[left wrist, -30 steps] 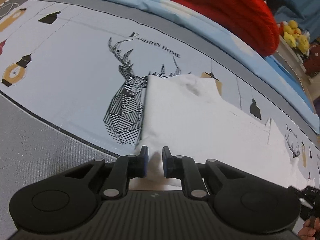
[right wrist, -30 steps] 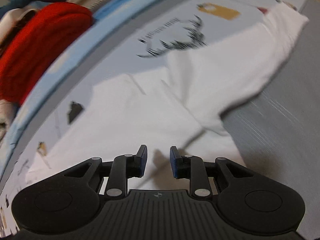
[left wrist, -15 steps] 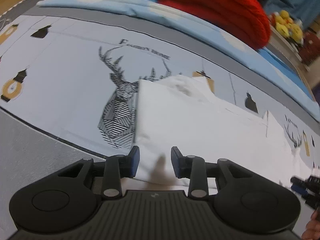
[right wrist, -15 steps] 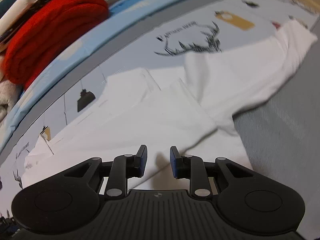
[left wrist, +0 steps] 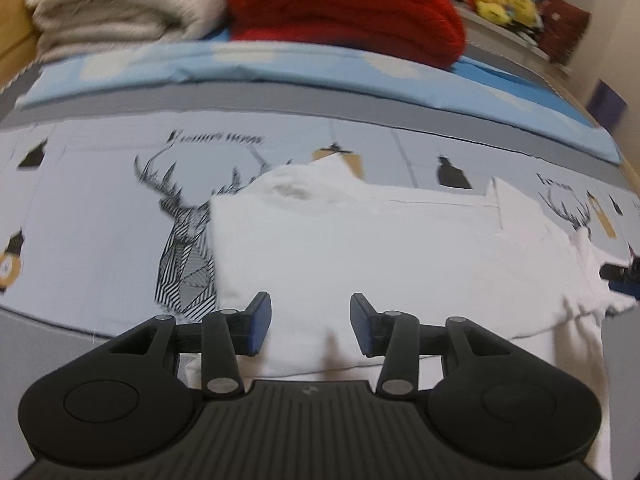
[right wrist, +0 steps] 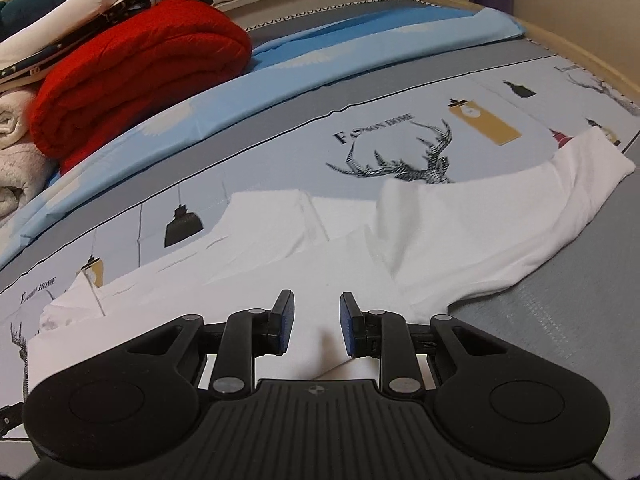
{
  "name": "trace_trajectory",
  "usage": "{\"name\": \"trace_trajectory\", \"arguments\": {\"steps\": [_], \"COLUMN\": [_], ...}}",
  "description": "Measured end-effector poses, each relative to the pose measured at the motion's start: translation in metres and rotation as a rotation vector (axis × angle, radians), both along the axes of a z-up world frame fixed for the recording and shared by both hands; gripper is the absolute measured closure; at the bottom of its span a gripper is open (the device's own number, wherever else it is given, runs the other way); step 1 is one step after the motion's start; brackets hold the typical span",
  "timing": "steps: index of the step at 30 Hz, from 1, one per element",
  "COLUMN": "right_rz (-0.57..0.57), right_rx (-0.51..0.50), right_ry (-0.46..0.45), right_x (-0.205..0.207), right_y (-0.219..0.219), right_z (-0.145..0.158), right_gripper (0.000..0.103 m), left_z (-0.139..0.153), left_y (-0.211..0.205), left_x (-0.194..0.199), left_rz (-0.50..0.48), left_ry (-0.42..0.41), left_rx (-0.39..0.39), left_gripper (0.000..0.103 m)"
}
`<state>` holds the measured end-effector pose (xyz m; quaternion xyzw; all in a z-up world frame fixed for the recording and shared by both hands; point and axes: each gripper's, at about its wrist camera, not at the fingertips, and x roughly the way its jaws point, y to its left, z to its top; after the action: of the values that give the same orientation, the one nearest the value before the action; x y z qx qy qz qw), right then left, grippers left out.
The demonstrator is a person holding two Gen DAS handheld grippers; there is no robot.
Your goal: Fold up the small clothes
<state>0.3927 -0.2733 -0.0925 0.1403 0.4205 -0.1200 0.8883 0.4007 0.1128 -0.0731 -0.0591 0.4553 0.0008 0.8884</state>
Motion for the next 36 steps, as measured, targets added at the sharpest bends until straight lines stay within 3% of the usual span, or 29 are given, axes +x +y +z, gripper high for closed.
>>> {"name": "trace_trajectory", "arguments": {"steps": [9, 18, 36], "right_rz": [-0.017, -0.144, -0.166], "right_rx": [-0.024, -0.005, -0.004], "right_ry": [-0.019, -0.019, -0.086], "right_x": [-0.003, -0.012, -0.037], "right_y": [-0.021, -0.073, -0.106], "right_z": [0.005, 0.006, 0.021], "right_gripper": [0.077, 0.077, 0.077], "left_z": [0.006, 0.009, 0.015], "left_y": [-0.013, -0.014, -0.016], "left_x": [-0.001, -0.003, -0.006], "left_rz": [-0.043, -0.046, -0.046], "left_ry": [-0.039, -0.039, -0.055], "left_rx": [0.024, 0.028, 0.031], "left_gripper": [0.054, 0.049, 0.048]}}
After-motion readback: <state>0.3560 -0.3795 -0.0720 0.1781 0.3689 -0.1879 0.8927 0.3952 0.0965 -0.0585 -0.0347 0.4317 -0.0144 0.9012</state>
